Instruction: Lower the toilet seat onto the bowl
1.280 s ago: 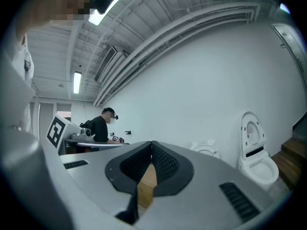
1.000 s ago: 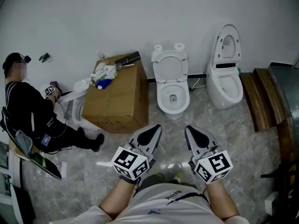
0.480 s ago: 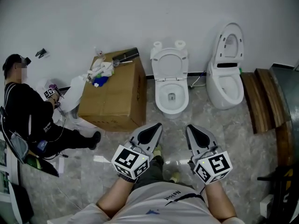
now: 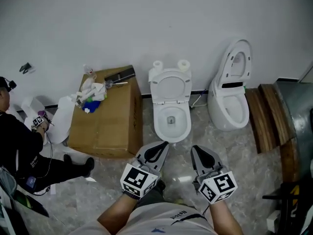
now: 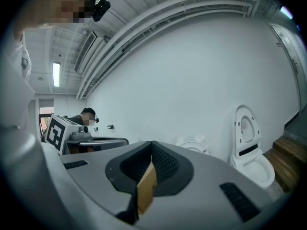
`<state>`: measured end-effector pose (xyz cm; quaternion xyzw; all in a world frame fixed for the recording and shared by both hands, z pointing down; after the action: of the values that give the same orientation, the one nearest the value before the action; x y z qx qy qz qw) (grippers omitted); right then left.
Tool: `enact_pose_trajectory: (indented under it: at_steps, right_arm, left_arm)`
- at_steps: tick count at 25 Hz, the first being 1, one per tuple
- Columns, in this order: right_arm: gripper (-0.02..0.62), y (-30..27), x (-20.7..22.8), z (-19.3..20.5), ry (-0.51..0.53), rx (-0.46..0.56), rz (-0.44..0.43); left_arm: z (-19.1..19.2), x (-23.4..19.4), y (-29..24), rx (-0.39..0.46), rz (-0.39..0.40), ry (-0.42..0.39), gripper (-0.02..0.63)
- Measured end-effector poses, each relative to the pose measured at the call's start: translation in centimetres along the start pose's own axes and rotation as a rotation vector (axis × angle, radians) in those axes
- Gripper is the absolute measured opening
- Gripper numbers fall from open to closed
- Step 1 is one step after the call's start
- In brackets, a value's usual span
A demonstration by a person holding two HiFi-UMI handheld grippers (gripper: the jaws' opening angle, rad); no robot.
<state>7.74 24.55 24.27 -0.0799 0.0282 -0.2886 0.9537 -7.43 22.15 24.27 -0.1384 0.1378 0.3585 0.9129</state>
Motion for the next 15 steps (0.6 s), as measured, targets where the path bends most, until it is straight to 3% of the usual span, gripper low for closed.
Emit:
enact_pose_trajectory:
  at_steps: [8,15]
  right_arm:
    - [0.017,-10.6,2.1,-0.9,0.012,-0.047,0.063]
    - [0.017,-15.8,5.5,-0.6,-0.034,-0.063,0.079]
  left_arm:
    - [-2.6,-10.0,-6.2,-0.038,0.057,-0.049,0.009]
    - [-3.9,-15.0,-12.1,-0.057,0.089,-0.110,0.009]
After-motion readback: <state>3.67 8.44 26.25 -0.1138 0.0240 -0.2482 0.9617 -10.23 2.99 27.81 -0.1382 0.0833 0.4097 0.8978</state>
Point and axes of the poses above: the fingertips, and each gripper's own axes: y backward along the fingers, x to its right, z out of its underside, the point moved 5 cm from there along y, backward along the fingers, and after that the axes turned 14 degrees about y, right-handed, at the moved point
